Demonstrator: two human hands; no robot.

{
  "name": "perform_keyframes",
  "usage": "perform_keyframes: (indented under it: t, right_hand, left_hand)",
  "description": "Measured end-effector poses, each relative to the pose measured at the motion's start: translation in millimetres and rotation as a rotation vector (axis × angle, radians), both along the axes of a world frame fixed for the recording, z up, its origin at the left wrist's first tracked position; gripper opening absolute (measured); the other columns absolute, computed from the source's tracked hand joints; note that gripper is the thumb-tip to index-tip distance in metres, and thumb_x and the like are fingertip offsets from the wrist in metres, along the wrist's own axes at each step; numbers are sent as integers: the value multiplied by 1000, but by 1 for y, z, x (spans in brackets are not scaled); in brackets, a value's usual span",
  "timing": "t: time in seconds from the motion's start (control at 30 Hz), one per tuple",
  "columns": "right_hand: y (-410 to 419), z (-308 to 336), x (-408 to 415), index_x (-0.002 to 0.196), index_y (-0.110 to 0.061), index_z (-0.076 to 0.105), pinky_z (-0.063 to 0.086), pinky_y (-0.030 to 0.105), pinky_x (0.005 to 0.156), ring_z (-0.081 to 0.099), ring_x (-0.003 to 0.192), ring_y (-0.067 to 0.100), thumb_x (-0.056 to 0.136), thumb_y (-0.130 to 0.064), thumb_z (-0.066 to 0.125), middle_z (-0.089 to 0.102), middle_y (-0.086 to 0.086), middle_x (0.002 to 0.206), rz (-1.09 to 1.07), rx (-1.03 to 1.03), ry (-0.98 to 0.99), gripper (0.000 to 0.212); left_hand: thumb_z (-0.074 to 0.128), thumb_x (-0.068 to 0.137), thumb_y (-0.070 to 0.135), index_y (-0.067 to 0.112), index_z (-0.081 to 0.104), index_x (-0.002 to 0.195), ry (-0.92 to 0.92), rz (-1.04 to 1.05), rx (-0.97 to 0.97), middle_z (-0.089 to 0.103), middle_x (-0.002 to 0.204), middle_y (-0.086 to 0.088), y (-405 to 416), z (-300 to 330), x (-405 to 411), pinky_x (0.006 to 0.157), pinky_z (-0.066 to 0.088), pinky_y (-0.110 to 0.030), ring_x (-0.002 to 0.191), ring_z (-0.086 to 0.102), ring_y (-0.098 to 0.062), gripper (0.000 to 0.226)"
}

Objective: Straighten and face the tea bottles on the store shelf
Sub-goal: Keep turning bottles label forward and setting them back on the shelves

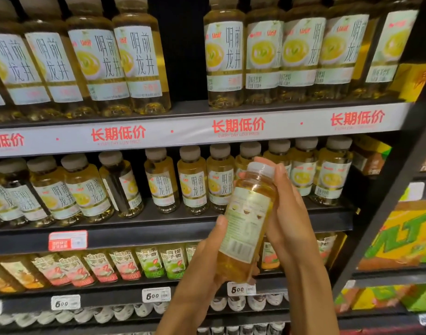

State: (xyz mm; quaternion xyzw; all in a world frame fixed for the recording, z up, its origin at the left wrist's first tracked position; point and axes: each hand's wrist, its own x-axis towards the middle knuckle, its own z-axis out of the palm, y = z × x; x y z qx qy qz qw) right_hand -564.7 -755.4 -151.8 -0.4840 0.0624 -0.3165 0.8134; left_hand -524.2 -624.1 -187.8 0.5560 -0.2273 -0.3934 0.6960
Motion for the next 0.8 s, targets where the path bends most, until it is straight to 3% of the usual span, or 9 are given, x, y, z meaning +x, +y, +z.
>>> perform_keyframes:
  t: [0.1, 0.2, 0.3, 0.4, 0.47, 0.53, 0.67, 0.8]
  right_hand:
    - [-1, 0, 1, 118, -20, 62, 57, 37, 80, 69, 97, 24, 84, -50, 45, 72, 13, 104, 115, 125, -40, 48]
    - [-1, -2, 5, 115, -19, 63, 59, 39, 70, 71, 88, 30, 76, -53, 50, 73, 14, 94, 132, 188, -21, 53]
    - [-3, -3, 1, 113, -17, 64, 59, 42, 74, 71, 86, 32, 69, -56, 56, 73, 17, 94, 45, 130, 33, 60]
    - [-6, -4, -6, 106, -24, 66, 59, 37, 73, 71, 85, 27, 81, -54, 50, 73, 12, 94, -5, -54, -3, 43]
    - [-4, -3, -10, 103, -27, 66, 58, 38, 76, 70, 87, 25, 82, -54, 50, 73, 10, 94, -19, -110, -6, 38]
    - [-4, 0, -11, 102, -28, 67, 58, 36, 76, 69, 88, 24, 80, -53, 51, 73, 9, 94, -12, -116, -4, 37]
    - [-2, 4, -14, 99, -31, 68, 58, 30, 74, 70, 89, 20, 77, -49, 55, 73, 5, 96, 29, -147, 10, 32]
    - [-3, 6, -16, 111, -18, 63, 59, 38, 79, 70, 93, 27, 80, -41, 56, 73, 9, 97, 135, -15, -58, 39]
  left_hand:
    - [38, 86, 68, 10, 73, 104, 225, -145, -115, 69, 80, -16, 1, 0, -1, 55, 52, -30, 63, 65, -25, 70]
    - [34, 89, 67, 6, 71, 105, 281, -222, -134, 68, 78, -16, -1, -7, -1, 58, 52, -31, 63, 65, -26, 73]
    - [34, 86, 68, 9, 70, 109, 204, -203, -52, 70, 85, -18, -2, -9, -1, 65, 55, -35, 70, 67, -29, 73]
    - [39, 76, 70, 32, 70, 111, -3, -59, 77, 73, 109, -7, -5, -10, -1, 94, 51, -45, 101, 69, -25, 59]
    - [40, 72, 71, 35, 69, 111, -64, -27, 82, 72, 111, -4, -6, -8, -5, 101, 46, -49, 106, 67, -22, 61]
    - [41, 70, 74, 33, 71, 110, -76, 12, 56, 74, 106, -4, -9, -7, -10, 93, 52, -43, 99, 70, -21, 64]
    - [37, 81, 71, 16, 74, 101, 73, 27, -40, 72, 84, -14, -11, -7, -14, 55, 54, -32, 65, 68, -25, 69]
    - [38, 89, 64, 6, 73, 92, 268, -178, -176, 67, 74, -13, -8, -3, -13, 44, 48, -26, 56, 64, -24, 68]
